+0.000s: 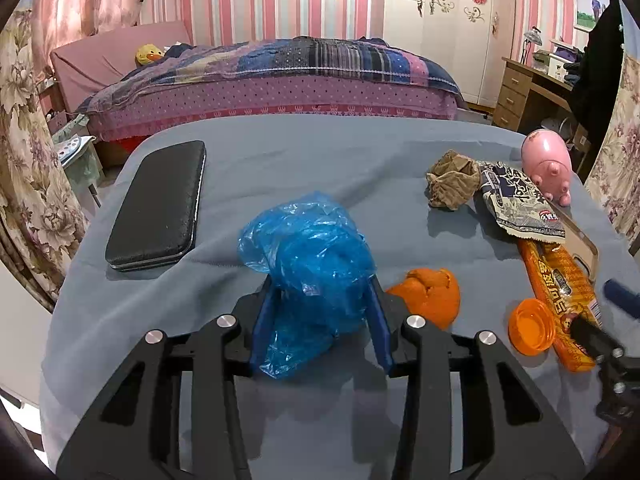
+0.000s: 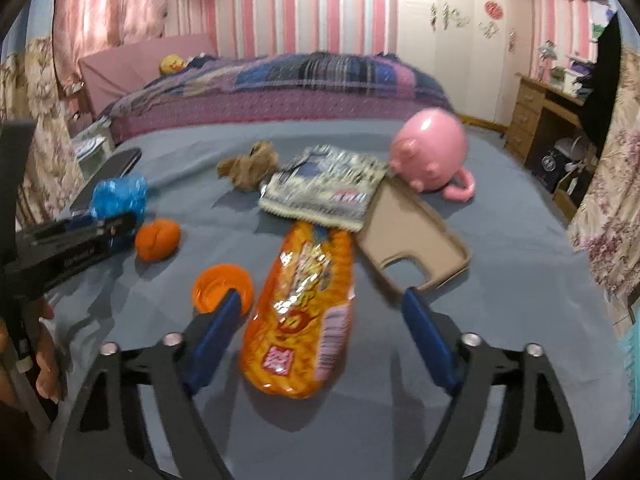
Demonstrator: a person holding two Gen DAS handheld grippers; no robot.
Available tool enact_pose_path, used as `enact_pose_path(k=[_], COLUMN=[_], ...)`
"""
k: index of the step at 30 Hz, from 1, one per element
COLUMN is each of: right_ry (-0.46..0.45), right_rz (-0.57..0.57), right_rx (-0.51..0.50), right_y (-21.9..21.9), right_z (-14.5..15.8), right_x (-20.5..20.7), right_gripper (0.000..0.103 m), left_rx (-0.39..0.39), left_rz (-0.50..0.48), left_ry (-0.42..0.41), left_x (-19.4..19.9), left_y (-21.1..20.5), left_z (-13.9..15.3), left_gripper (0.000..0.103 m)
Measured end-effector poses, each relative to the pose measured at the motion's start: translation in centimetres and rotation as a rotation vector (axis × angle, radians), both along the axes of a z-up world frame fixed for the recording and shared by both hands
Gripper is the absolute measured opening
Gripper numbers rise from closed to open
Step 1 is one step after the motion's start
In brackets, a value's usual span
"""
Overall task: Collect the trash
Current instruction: 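Grasp the blue plastic bag with the left tool while the right tool grasps the orange snack packet, then carry the blue bag and snack packet in both tools over the basket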
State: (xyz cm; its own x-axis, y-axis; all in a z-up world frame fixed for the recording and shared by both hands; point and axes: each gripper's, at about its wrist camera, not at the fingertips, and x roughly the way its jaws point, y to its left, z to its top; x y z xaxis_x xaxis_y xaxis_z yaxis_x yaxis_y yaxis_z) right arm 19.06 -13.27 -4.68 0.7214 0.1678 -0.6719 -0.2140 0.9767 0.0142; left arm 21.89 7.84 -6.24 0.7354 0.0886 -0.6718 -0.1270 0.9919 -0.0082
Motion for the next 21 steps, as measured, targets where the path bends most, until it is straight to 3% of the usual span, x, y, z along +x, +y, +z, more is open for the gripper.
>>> enact_pose_path(k=[3,11,15,21], right_ry=[0.043,0.074,0.069,0.001], right_rz=[0.031,0.053,0.045,0.048], right_rx=[-0.001,0.060,0.103,0.078], right_y=[0.4,-0.1,-0.8,-2.2], right_z=[-0.7,-1.4,-1.2,0.4], right_x=[0.5,1.0,1.0,0.3], right_gripper=[0.048,0.011,0.008,0.007], left_rx=[-0.009,-0.009,-0.011,-0.012], left_rz=[0.002,0.001,0.001,0.001], left_ry=[-0.003,-0.001,-0.001,0.000], left_x=[0.0,0.1,0.1,0.1], left_y=[0.1,0.2,0.1,0.1], left_z=[0.0,0.1,0.1,0.1], left_gripper=[0.040,0.040,0.040,0.040])
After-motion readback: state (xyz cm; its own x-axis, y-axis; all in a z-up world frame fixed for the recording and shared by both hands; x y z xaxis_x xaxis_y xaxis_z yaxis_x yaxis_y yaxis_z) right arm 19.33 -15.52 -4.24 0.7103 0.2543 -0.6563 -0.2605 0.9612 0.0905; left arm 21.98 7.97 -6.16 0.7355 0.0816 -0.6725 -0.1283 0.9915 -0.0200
